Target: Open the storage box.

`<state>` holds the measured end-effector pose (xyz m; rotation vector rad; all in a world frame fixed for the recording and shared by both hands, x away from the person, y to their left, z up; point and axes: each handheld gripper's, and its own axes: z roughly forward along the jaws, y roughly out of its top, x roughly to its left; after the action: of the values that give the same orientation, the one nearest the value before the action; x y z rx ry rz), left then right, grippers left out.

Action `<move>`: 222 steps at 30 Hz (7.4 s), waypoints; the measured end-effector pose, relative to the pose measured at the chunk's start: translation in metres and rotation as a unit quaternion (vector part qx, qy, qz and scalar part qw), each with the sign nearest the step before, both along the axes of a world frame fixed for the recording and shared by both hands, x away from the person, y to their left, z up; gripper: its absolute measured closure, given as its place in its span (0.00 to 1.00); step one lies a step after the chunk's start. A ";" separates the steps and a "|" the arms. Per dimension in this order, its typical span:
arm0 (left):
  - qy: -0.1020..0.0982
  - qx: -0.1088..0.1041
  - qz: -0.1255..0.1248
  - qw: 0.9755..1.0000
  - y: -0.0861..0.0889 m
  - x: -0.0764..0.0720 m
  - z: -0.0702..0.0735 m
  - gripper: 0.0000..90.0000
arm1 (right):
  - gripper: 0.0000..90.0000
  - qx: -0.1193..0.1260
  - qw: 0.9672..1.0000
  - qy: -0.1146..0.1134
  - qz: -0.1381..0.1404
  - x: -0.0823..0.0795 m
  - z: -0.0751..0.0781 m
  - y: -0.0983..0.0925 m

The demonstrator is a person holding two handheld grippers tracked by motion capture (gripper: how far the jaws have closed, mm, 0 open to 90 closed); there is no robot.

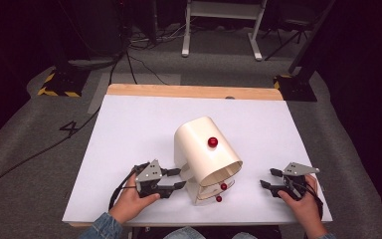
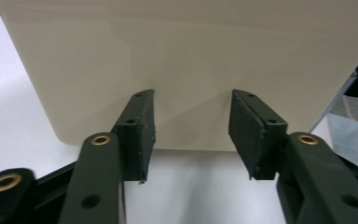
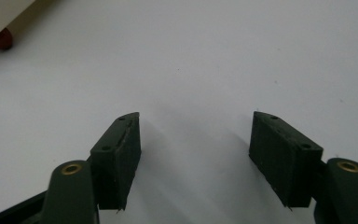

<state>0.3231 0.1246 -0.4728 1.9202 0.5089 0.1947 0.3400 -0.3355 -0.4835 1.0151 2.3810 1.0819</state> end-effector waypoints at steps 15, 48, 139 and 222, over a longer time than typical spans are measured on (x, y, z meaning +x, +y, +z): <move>0.023 0.003 0.060 0.998 -0.043 -0.007 -0.005 0.52 | 0.38 0.000 1.000 0.000 0.000 0.000 0.000 0.000; 0.023 0.116 0.177 0.977 0.047 -0.011 0.019 0.35 | 0.46 0.072 0.997 -0.008 0.027 -0.048 0.021 0.039; 0.083 0.176 0.213 0.958 0.073 0.003 -0.010 0.34 | 0.69 0.128 0.986 -0.094 0.042 -0.079 0.091 0.071; 0.089 0.174 0.211 0.958 0.073 0.004 -0.010 0.34 | 0.60 0.113 0.989 -0.094 -0.022 -0.135 0.080 0.027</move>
<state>0.3274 0.1981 -0.4827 2.1605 1.0664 0.4122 0.2054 -0.3089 -0.4040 0.9849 2.1137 1.3895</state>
